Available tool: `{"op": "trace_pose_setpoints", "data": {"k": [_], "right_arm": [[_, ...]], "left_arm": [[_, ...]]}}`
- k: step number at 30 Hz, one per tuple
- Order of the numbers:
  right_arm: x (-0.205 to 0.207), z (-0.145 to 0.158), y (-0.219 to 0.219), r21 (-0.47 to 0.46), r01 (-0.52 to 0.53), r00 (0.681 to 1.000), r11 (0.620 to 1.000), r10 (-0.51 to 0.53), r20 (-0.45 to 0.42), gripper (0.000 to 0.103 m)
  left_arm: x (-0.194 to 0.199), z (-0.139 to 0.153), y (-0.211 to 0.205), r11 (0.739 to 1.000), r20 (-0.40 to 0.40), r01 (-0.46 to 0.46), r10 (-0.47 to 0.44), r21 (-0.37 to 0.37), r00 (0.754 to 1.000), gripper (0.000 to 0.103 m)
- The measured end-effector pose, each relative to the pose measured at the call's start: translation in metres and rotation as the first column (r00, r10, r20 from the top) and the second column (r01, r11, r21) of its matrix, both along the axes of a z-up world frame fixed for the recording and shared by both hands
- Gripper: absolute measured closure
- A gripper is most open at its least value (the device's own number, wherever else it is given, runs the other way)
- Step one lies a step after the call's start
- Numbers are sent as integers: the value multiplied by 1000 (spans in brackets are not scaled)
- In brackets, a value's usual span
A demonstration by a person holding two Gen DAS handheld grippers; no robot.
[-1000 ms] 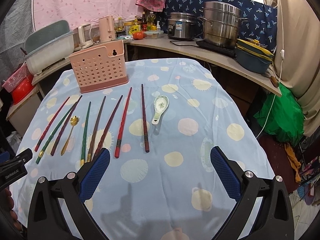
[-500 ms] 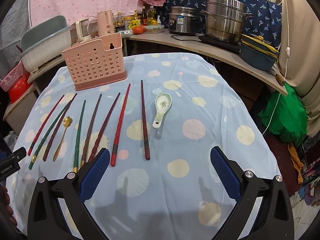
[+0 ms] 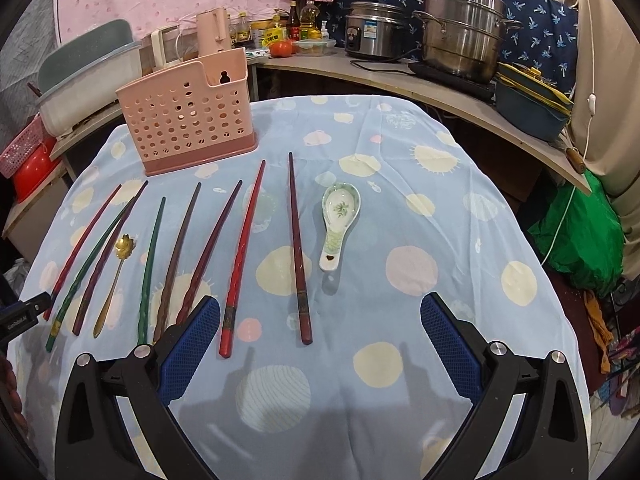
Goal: Organize utensils
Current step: 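Move the left tool to a red chopstick while the right tool approaches the white ceramic spoon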
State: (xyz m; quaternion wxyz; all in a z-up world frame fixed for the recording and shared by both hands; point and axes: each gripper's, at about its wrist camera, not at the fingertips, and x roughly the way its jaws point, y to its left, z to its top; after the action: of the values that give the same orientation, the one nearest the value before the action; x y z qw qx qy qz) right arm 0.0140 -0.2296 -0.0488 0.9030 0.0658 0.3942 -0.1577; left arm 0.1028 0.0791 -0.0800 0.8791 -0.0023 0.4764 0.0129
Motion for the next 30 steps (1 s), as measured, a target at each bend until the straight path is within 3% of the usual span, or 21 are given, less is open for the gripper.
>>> {"op": "trace_pose_setpoints", "data": {"k": [6, 11, 21, 23, 30], "right_arm": [[13, -2, -7, 26, 7, 1000, 1000, -7, 3, 13], [23, -6, -17, 63, 15, 1000, 998, -14, -9, 30], [42, -18, -33, 100, 36, 999, 994, -33, -36, 55], [46, -21, -35, 111, 35, 999, 993, -30, -42, 65], [53, -29, -44, 148, 45, 998, 988, -38, -50, 78]], "left_arm": [[8, -9, -6, 1000, -13, 27, -27, -6, 1000, 56], [11, -8, -9, 997, -11, 63, -63, -32, 998, 90], [1, -3, -20, 994, -24, 93, -94, -61, 995, 94], [0, -3, -22, 994, -26, 94, -96, -59, 995, 94], [-1, -3, -23, 994, -26, 94, -96, -59, 995, 94]]}}
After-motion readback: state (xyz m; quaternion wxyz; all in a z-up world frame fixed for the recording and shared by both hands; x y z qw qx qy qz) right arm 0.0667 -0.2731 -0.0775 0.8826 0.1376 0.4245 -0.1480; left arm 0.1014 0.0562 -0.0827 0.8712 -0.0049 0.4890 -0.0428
